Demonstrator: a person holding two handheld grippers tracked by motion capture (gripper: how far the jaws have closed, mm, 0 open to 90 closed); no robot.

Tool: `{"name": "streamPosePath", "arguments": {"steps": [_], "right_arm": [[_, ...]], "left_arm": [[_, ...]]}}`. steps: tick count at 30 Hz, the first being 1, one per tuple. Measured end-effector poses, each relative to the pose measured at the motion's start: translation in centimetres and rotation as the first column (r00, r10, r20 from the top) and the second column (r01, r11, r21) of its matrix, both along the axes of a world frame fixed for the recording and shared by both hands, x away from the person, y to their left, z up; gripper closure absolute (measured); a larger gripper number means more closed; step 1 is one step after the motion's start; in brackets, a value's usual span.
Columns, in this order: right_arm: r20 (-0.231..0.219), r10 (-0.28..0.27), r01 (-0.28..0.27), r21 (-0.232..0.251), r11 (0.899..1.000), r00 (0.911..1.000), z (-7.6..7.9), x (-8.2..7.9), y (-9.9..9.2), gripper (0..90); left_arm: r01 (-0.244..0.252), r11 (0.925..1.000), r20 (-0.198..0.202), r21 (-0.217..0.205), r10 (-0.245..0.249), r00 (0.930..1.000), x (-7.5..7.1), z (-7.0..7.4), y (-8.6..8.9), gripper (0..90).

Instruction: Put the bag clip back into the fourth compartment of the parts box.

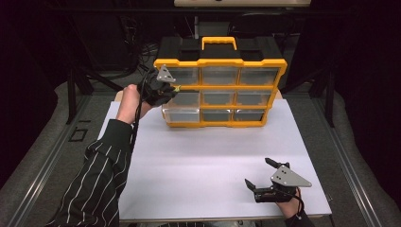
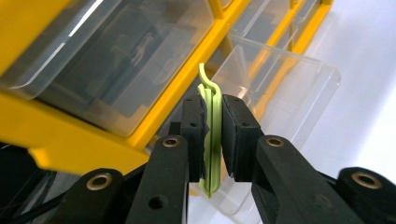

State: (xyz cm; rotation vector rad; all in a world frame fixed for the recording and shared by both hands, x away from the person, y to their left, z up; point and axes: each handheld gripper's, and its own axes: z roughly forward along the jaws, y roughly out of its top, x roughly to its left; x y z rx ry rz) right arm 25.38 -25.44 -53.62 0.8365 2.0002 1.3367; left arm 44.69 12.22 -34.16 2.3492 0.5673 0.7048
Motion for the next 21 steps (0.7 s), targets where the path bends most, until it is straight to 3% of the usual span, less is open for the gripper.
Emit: {"name": "streamPosePath", "arguments": {"steps": [21], "right_arm": [[0.007,0.002,-0.002,-0.003,1.0,1.0,0.1,0.0,-0.1,0.3]], "left_arm": [[0.025,0.9989,-0.054,0.041,-0.022,0.9983,0.9,-1.7,-1.2,80.2]]}}
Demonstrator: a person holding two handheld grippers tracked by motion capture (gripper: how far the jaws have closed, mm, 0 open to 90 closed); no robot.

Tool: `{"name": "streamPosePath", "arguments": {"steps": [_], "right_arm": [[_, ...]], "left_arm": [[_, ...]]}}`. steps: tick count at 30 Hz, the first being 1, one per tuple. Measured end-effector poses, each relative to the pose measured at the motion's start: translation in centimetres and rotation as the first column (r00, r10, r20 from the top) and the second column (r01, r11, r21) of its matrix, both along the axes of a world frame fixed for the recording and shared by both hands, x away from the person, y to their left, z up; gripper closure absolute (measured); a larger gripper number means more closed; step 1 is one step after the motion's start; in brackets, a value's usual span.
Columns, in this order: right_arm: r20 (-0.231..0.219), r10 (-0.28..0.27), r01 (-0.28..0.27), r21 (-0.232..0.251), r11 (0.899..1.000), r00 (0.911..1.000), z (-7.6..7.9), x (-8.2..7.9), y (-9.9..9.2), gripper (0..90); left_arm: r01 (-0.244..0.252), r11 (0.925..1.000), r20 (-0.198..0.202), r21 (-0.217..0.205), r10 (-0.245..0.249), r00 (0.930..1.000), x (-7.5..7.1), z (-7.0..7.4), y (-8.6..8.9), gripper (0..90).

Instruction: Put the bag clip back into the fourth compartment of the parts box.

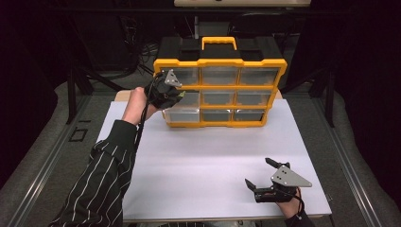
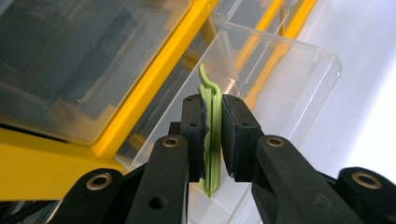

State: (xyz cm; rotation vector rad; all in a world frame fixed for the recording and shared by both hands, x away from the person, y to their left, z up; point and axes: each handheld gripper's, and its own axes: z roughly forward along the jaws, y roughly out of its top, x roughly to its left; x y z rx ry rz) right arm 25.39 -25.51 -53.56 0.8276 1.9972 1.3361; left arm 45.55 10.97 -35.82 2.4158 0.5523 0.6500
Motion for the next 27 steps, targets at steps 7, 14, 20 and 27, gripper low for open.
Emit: {"name": "streamPosePath", "arguments": {"steps": [7,14,20,27], "right_arm": [[0.001,-0.001,0.001,-0.001,1.0,1.0,0.0,0.0,0.0,0.3],[0.0,0.0,0.0,-0.001,1.0,1.0,0.0,0.0,0.0,0.3],[0.001,0.0,0.0,-0.002,1.0,1.0,0.0,0.0,-0.1,0.3],[-0.006,-0.001,0.001,-0.003,1.0,1.0,-0.1,0.2,0.0,0.3]], "left_arm": [[-0.002,1.0,-0.02,0.009,0.002,0.9998,0.4,-0.4,-0.1,80.2],[-0.001,0.9998,-0.037,0.019,0.002,0.9993,0.7,-0.8,-0.4,80.0],[0.002,0.9993,-0.04,0.037,-0.001,0.9992,0.8,-0.8,-0.5,79.8],[0.003,0.9992,-0.058,0.04,-0.001,0.9983,1.2,-1.2,-0.6,79.6]]}}
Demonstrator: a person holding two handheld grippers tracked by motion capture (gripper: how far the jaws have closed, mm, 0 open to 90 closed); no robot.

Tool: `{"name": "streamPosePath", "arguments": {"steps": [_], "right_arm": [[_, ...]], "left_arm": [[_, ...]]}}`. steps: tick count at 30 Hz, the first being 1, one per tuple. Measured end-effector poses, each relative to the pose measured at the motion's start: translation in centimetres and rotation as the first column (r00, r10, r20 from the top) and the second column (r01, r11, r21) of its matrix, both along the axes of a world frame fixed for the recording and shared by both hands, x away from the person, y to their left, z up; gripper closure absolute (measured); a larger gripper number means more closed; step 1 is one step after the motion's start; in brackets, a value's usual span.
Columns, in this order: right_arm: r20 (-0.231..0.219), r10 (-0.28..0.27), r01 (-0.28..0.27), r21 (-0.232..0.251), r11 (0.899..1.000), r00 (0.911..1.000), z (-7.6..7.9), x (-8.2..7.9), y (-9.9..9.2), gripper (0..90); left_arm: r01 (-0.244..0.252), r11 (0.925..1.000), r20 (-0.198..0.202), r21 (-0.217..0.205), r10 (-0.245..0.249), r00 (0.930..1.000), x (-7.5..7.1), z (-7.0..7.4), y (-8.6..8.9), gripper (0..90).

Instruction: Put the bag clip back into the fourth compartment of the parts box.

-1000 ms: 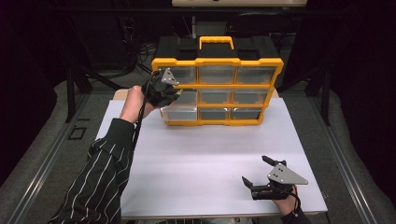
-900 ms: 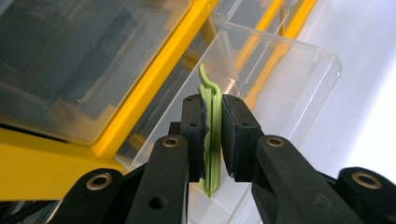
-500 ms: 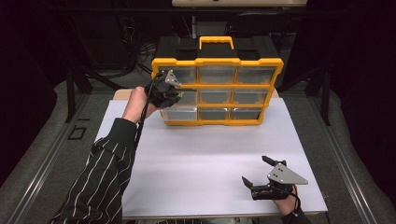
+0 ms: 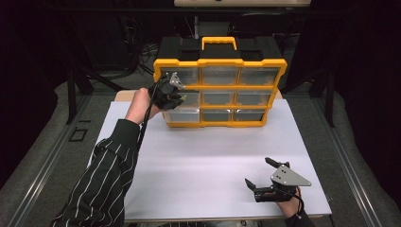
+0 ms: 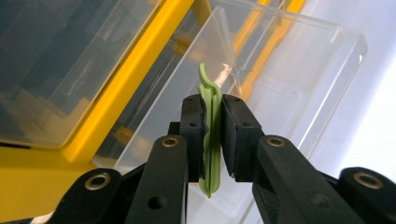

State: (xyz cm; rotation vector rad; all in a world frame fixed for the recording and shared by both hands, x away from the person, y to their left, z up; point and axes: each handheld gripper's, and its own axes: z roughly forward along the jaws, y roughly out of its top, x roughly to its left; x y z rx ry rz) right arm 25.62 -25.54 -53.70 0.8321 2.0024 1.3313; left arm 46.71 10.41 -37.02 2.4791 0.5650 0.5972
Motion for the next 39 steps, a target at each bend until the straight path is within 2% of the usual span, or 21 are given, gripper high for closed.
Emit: {"name": "streamPosePath", "arguments": {"steps": [5,8,13,16,19,22,24,27,32,39], "right_arm": [[-0.003,0.0,0.0,-0.003,1.0,1.0,0.0,0.0,-0.1,0.3],[-0.003,-0.001,0.001,-0.004,1.0,1.0,0.0,-0.2,0.0,0.3],[-0.003,-0.002,0.002,-0.004,1.0,1.0,0.0,-0.4,-0.1,0.3],[-0.002,-0.006,0.006,-0.002,1.0,1.0,0.1,-0.6,-0.2,0.3],[0.001,-0.009,0.009,-0.003,1.0,1.0,0.1,-0.7,-0.2,0.3],[-0.002,-0.015,0.015,-0.006,1.0,0.9999,0.1,-0.7,-0.2,0.3],[-0.001,-0.015,0.015,-0.007,1.0,0.9999,0.1,-0.7,-0.2,0.3],[-0.007,-0.021,0.021,-0.009,1.0,0.9998,0.1,-0.8,-0.2,0.3],[-0.01,-0.024,0.024,-0.013,1.0,0.9997,0.0,-0.9,-0.3,0.3],[-0.012,-0.023,0.023,-0.018,1.0,0.9997,0.0,-0.8,-0.2,0.3]], "left_arm": [[-0.004,0.9999,0.009,-0.016,0.004,0.9999,0.2,0.0,0.2,77.1],[-0.004,0.9986,0.023,-0.053,0.005,0.9997,0.1,0.2,0.4,72.9],[-0.026,0.9946,0.044,-0.101,0.031,0.9986,-0.4,1.0,1.1,55.7],[-0.05,0.9928,0.054,-0.109,0.056,0.997,-0.7,1.4,1.6,42.0],[-0.063,0.9892,0.059,-0.132,0.072,0.9957,-1.0,1.9,2.3,35.0],[-0.072,0.9853,0.07,-0.155,0.083,0.9941,-1.6,2.3,3.0,23.5],[-0.077,0.9827,0.082,-0.168,0.092,0.9924,-2.1,2.5,3.4,20.6],[-0.074,0.9823,0.092,-0.172,0.09,0.9917,-3.0,2.6,4.1,11.2],[-0.082,0.9795,0.1,-0.184,0.102,0.9898,-4.4,2.3,5.1,6.2],[-0.087,0.9839,0.087,-0.156,0.101,0.9911,-6.2,1.2,6.1,2.2]]}}
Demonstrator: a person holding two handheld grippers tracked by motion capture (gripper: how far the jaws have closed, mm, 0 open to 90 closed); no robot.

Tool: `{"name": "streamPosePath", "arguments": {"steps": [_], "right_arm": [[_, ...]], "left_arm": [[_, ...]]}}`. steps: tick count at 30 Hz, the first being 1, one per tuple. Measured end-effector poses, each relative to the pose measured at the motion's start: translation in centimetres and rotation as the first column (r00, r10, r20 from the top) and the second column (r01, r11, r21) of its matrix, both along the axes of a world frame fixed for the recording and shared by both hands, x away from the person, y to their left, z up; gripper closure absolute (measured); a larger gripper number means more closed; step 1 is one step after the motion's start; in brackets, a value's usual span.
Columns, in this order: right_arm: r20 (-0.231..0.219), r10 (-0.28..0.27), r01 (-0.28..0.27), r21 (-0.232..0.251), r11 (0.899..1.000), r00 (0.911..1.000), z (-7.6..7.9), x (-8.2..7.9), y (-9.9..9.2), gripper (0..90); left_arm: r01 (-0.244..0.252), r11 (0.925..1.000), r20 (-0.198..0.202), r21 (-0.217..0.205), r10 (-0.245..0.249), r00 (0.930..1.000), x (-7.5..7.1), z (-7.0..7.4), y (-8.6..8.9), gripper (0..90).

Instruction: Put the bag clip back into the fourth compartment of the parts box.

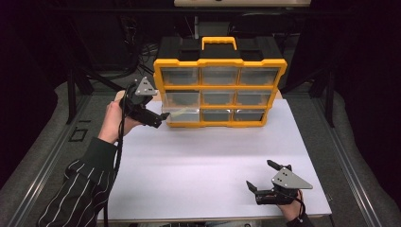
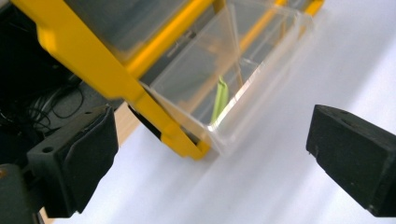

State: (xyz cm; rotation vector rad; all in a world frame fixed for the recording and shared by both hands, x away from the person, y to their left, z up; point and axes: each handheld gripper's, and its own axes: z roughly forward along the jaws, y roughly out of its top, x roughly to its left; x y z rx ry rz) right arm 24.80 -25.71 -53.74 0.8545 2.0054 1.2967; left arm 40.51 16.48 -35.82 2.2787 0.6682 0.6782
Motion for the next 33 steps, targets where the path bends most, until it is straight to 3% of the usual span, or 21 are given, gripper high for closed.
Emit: {"name": "streamPosePath", "arguments": {"steps": [12,16,26,33], "right_arm": [[0.0,-0.002,0.002,-0.001,1.0,1.0,0.0,0.0,0.0,0.2],[0.001,0.0,0.0,-0.002,1.0,1.0,0.0,0.0,0.0,0.3],[-0.003,0.0,0.0,-0.005,1.0,1.0,-0.1,0.0,0.0,0.2],[-0.003,-0.005,0.005,-0.007,1.0,1.0,-0.1,0.1,-0.1,0.2]], "left_arm": [[-0.015,0.9991,-0.052,0.04,0.017,0.9985,-2.5,-4.3,1.4,0.1],[-0.023,0.9994,-0.076,0.027,0.025,0.9968,-3.3,-6.1,1.9,0.1],[-0.039,0.9991,-0.137,0.017,0.041,0.9898,-5.0,-10.3,3.0,0.0],[-0.061,0.9981,-0.185,0.015,0.062,0.9807,-6.1,-13.3,3.9,0.0]]}}
